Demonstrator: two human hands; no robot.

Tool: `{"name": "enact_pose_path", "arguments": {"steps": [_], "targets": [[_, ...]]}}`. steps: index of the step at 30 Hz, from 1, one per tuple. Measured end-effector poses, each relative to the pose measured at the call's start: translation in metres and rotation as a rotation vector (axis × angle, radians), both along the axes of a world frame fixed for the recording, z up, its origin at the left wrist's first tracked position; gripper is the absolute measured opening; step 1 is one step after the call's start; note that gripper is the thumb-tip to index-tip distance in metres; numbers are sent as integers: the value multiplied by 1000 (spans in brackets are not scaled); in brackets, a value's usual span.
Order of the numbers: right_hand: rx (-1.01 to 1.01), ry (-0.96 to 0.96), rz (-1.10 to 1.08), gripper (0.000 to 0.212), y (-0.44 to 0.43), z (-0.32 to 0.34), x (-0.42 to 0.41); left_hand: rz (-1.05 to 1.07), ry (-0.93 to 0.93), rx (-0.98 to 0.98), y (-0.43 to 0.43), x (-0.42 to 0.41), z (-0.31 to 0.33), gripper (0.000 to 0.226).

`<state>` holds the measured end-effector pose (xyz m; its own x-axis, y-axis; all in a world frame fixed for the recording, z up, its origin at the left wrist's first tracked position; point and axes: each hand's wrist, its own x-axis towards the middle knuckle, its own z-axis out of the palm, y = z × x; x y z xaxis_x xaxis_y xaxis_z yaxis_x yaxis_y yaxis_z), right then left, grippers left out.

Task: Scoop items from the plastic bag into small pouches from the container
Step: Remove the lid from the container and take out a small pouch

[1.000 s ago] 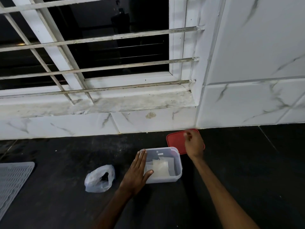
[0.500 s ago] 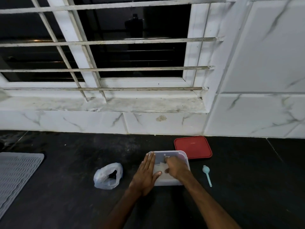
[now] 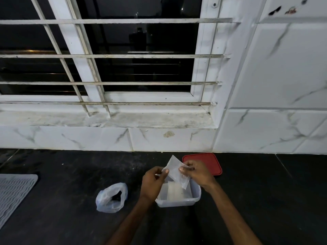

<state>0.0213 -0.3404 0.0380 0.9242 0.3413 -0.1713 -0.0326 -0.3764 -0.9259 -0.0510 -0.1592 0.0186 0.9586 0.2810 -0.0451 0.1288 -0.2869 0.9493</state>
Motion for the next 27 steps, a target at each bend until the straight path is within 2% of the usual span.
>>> {"name": "enact_pose_path", "arguments": {"steps": [3, 6, 10, 13, 16, 18, 20, 22, 27], "targets": [[19, 45, 14, 11, -1, -2, -5, 69, -15, -84, 6, 0, 3, 8], [99, 181, -21, 19, 1, -2, -13, 209, -5, -215, 12, -4, 3, 10], [129, 276, -28, 13, 5, -3, -18, 260, 17, -288, 17, -11, -4, 9], [111, 224, -44, 5, 10, -2, -20, 288, -8, -210, 18, -16, -6, 13], [-3, 101, -32, 9, 15, 0, -22, 363, -138, 59, 13, -22, 2, 27], [-77, 42, 3, 10, 19, 3, -23, 271, -206, 197, 5, -22, 15, 16], [-62, 22, 34, 10, 24, 8, -27, 117, -182, 250, -4, -19, 24, 6], [-11, 19, 50, 11, 28, 11, -30, 25, -124, 162, -10, -14, 23, 6], [125, 70, -7, 7, 26, 13, -30, -17, -60, -126, -12, -11, 30, 7]]}}
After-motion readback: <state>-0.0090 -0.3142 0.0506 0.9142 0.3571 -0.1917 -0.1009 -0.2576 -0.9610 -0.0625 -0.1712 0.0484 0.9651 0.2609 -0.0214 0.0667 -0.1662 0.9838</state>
